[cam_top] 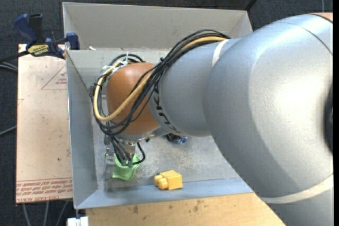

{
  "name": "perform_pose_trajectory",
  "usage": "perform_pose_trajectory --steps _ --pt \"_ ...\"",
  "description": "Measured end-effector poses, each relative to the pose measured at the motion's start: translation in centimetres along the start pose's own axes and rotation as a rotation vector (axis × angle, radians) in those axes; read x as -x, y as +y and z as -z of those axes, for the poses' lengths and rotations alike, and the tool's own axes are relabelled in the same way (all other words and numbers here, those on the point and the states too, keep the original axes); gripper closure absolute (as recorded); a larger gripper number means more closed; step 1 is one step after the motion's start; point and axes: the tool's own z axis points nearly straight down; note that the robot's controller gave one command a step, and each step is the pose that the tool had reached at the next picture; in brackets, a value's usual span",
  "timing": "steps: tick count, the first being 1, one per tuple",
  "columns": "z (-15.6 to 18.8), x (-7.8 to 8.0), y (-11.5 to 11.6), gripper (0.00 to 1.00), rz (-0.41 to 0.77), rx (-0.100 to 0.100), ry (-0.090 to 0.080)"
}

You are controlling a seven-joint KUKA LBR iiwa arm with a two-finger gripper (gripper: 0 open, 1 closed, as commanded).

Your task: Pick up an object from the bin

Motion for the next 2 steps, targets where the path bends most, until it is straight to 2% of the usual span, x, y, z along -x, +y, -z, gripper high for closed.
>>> perform_pose_trajectory --steps 1,2 --pt "-1.8 0.4 0.0 0.0 0.288 0.003 -0.008" --pt "-1.8 -0.8 -6.4 0.0 0.764 0.0 -0.013"
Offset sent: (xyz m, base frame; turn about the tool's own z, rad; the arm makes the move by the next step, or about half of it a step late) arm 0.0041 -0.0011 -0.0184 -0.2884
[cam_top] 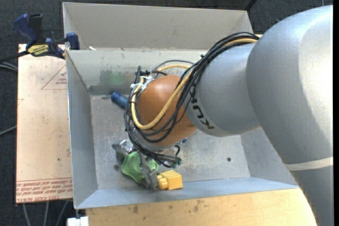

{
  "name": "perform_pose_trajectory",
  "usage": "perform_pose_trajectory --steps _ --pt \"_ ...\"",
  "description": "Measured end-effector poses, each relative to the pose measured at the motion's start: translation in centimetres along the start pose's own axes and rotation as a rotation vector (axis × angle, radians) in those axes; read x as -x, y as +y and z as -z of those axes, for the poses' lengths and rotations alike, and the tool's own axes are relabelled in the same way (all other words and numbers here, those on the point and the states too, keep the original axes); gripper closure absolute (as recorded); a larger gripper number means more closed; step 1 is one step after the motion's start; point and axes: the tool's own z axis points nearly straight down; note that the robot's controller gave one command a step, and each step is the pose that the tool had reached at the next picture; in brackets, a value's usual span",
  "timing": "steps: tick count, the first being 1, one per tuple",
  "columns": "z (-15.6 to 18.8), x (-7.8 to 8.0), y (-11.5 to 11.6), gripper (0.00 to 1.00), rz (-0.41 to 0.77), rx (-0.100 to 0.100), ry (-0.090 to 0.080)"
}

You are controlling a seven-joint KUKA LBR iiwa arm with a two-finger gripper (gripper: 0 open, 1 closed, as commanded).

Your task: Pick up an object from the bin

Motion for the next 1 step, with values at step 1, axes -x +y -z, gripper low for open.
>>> perform_pose_trajectory --steps 1 --pt "-0.04 0.01 0.2 1.0 0.002 0.003 0.001"
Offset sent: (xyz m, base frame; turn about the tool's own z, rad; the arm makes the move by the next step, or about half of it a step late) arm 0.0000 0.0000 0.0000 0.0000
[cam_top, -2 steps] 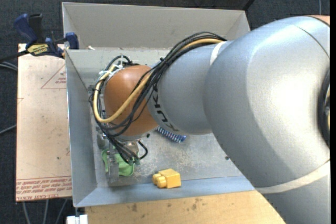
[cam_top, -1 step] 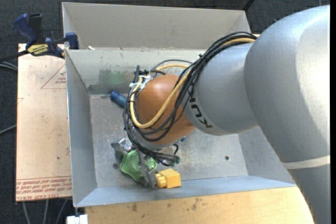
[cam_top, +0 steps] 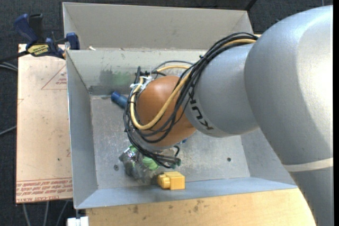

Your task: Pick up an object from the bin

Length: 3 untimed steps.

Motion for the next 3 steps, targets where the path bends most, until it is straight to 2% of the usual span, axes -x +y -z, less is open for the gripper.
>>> perform_pose_trajectory --steps 1,2,3 --pt "0.1 0.1 -0.1 0.0 -0.001 -0.002 -0.006" --pt "0.0 -2.6 -7.0 0.0 -0.025 -0.005 0.001" --pt "0.8 -7.4 -9.1 0.0 -0.115 -0.006 -0.009"
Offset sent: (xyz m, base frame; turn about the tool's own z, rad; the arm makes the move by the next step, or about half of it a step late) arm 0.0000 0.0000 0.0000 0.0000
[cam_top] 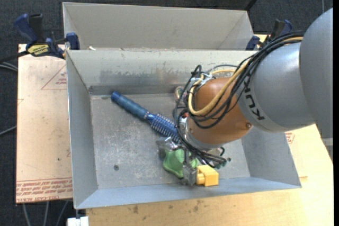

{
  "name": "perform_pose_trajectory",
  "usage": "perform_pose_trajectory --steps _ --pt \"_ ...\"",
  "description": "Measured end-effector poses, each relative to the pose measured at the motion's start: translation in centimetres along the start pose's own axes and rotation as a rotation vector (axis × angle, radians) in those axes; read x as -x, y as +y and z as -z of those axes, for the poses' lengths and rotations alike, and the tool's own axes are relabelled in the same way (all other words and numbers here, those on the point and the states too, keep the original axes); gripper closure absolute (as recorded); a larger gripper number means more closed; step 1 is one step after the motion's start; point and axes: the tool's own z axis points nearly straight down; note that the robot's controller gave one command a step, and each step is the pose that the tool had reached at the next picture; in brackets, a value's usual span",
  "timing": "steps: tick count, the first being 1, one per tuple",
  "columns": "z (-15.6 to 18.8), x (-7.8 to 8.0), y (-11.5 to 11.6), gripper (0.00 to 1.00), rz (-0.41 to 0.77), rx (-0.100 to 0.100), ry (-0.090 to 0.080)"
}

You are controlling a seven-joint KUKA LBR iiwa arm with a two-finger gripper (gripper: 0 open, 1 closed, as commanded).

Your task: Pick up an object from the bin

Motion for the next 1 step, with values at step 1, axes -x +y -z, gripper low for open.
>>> perform_pose_trajectory --steps 1 --pt "-0.2 -0.19 0.27 1.0 0.002 0.005 0.01"
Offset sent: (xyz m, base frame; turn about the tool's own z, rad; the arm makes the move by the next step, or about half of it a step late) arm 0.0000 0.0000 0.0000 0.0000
